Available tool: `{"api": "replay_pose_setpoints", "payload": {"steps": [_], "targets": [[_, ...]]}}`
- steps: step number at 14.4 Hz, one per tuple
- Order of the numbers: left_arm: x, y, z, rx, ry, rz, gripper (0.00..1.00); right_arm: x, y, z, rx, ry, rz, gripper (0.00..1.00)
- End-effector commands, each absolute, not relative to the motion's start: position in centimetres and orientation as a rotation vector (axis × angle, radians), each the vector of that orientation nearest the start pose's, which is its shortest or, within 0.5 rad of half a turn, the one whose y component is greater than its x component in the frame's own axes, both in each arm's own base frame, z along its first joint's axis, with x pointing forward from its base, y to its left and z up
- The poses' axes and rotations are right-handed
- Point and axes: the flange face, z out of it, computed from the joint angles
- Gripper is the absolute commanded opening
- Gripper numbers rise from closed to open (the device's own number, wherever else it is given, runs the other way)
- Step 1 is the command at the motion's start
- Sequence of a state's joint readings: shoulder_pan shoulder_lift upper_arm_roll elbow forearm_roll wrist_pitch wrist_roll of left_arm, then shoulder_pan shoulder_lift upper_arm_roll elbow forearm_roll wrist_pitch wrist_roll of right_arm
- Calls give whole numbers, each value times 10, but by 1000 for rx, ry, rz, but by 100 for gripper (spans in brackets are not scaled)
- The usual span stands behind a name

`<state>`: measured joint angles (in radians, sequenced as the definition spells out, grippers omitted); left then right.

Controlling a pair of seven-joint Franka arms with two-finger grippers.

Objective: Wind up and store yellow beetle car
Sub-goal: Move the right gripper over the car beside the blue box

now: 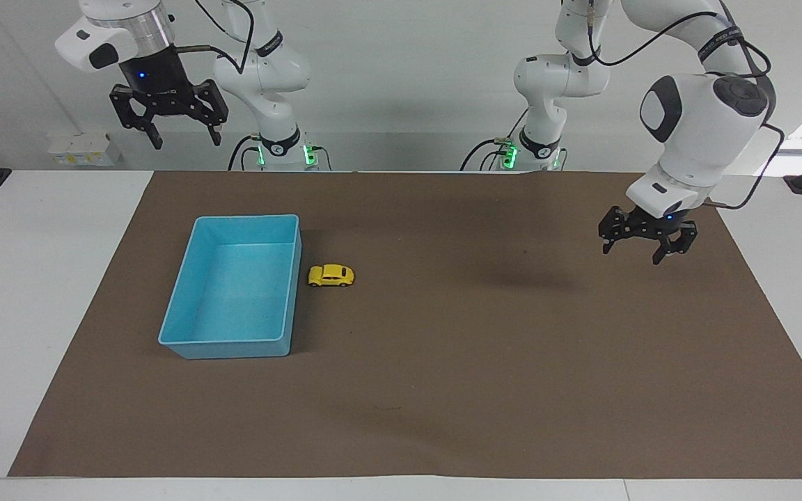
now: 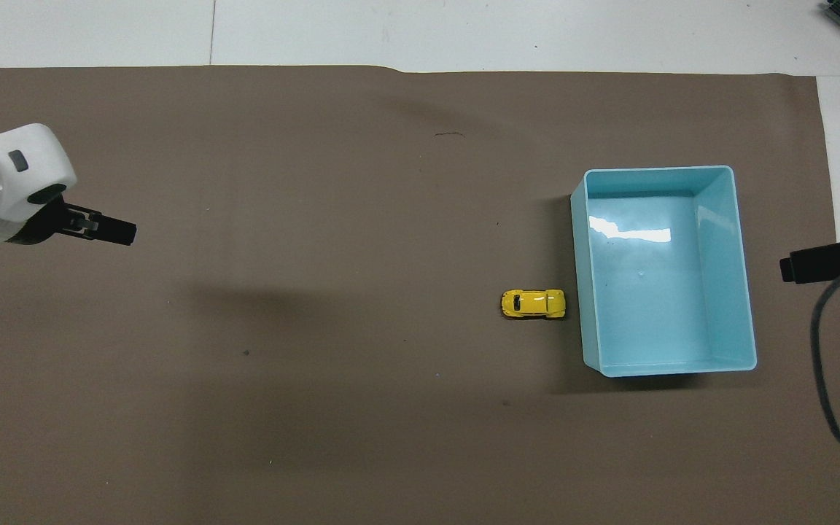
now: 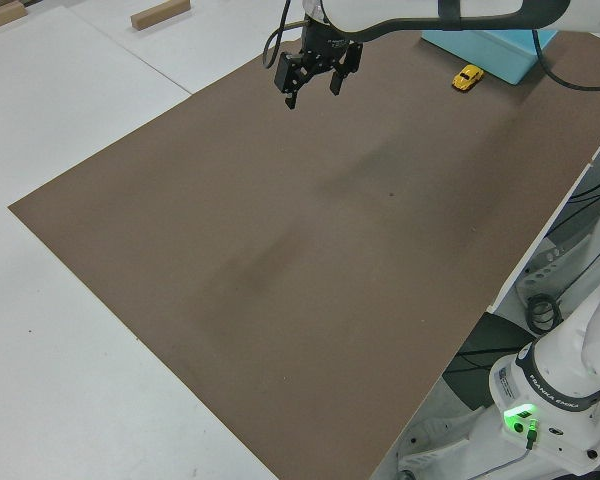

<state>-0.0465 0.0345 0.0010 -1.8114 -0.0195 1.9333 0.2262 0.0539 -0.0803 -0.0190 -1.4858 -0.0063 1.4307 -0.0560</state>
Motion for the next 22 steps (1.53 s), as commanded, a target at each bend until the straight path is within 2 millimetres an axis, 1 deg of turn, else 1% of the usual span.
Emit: {"api": "replay_pose_setpoints", "payload": {"steps": [1,2,3,4,5,7,9,11,13,15,17,19,21,22], "targets": [[582,-9,568,-3165,260,-124,100,504,18,694,-3127,-274,-17,100],[582,-11,575,-3197,181,-121,100,504,22,693,-3116,-386,-17,100],[579,-17,580,-3202,118,-98,100,503,26,693,-3098,-508,-15,100],[576,-23,588,-3200,97,-62,100,501,30,693,-3071,-652,-13,100],[572,-24,597,-3193,102,-27,100,495,38,692,-3033,-799,-6,100],[565,-23,620,-3159,102,17,100,489,44,688,-2959,-1006,3,100],[560,-23,623,-3153,104,22,100,489,46,683,-2868,-1230,14,100],[553,-20,620,-3154,100,48,100,491,48,671,-2768,-1426,31,100],[555,-14,621,-3154,85,34,100,492,60,662,-2704,-1540,42,100],[554,-11,621,-3155,73,36,100,495,72,653,-2683,-1585,25,100],[554,-11,621,-3155,73,36,100,502,87,634,-2632,-1686,-10,100],[554,-12,621,-3155,75,39,100,513,103,613,-2548,-1809,-11,100],[554,-12,621,-3155,75,36,100,522,116,590,-2503,-1861,5,100],[554,-11,621,-3155,73,36,100,525,130,577,-2476,-1890,16,100]]}}
